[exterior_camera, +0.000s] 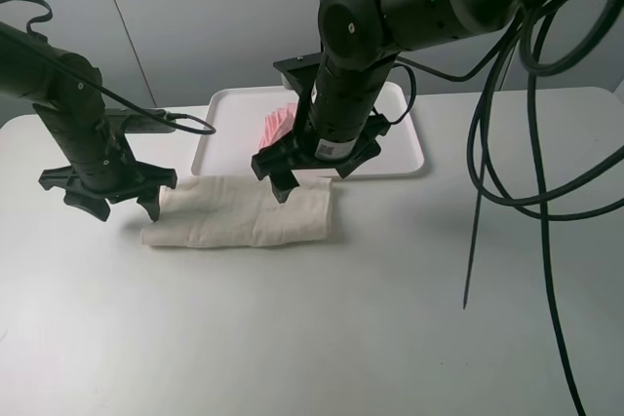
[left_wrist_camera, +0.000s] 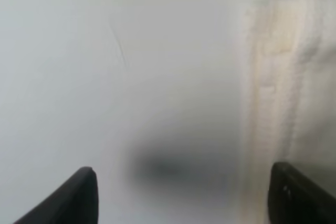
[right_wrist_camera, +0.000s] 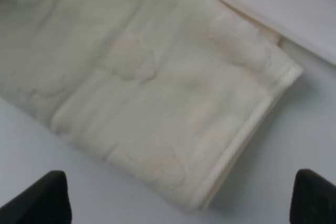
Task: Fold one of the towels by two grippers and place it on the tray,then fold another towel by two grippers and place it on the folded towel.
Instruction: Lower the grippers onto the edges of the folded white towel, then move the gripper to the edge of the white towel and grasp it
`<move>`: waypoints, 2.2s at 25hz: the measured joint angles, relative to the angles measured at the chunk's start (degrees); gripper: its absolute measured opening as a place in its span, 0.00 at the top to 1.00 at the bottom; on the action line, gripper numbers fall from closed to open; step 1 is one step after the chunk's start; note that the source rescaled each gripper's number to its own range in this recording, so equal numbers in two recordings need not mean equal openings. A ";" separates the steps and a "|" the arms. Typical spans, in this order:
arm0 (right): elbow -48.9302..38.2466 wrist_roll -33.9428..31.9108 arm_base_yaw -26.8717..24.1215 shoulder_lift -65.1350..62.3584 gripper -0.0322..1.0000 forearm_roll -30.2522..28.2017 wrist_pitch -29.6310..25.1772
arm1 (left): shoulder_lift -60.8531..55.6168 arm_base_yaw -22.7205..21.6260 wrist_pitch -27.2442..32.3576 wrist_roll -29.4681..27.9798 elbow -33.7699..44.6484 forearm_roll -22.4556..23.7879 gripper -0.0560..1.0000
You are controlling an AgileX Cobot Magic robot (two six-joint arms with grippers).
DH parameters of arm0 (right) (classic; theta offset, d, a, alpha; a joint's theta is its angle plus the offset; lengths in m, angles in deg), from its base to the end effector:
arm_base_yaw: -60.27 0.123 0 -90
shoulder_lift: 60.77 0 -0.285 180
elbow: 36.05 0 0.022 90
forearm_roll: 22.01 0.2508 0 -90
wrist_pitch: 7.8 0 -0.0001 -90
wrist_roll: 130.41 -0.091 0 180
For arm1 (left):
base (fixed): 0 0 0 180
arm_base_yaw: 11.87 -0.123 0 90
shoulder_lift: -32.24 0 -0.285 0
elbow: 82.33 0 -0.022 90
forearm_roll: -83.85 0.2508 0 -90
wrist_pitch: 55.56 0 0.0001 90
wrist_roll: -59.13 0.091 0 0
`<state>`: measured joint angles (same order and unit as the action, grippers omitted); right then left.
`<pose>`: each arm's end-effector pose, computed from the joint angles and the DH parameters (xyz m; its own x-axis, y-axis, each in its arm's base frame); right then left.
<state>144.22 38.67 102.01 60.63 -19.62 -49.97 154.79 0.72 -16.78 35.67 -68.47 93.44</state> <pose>0.2972 0.2686 0.1683 -0.8447 -0.4593 -0.2749 -0.4981 0.8625 0.0894 0.3440 -0.0671 0.1066 -0.9915 -0.0587 -0.1158 -0.0676 0.9949 0.0750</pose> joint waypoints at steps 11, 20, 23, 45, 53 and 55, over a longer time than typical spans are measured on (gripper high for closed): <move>0.00 2.44 -0.38 0.00 0.10 0.00 0.00 | 0.76 0.00 -2.64 -0.21 0.00 -3.74 0.14; 0.00 3.75 -1.80 0.10 0.10 -0.24 -0.14 | 0.76 0.00 -4.28 0.91 -0.12 -3.74 0.14; 0.00 3.86 -1.80 0.37 0.10 -0.24 -0.14 | 1.72 0.00 -4.13 1.03 -0.25 -3.81 0.14; 0.45 1.49 -1.80 6.64 0.30 1.14 1.38 | 1.56 0.00 -0.01 3.24 1.49 -2.91 0.14; 4.90 1.69 -2.83 10.64 0.23 4.72 1.27 | 1.43 0.00 -0.01 3.34 1.86 -2.91 0.14; 6.88 1.69 -2.83 11.94 0.23 4.72 0.36 | 1.43 0.00 -0.10 3.60 1.86 -2.91 0.14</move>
<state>151.10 40.36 99.18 72.58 -14.90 -49.60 156.22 0.72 -16.88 39.27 -66.62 90.53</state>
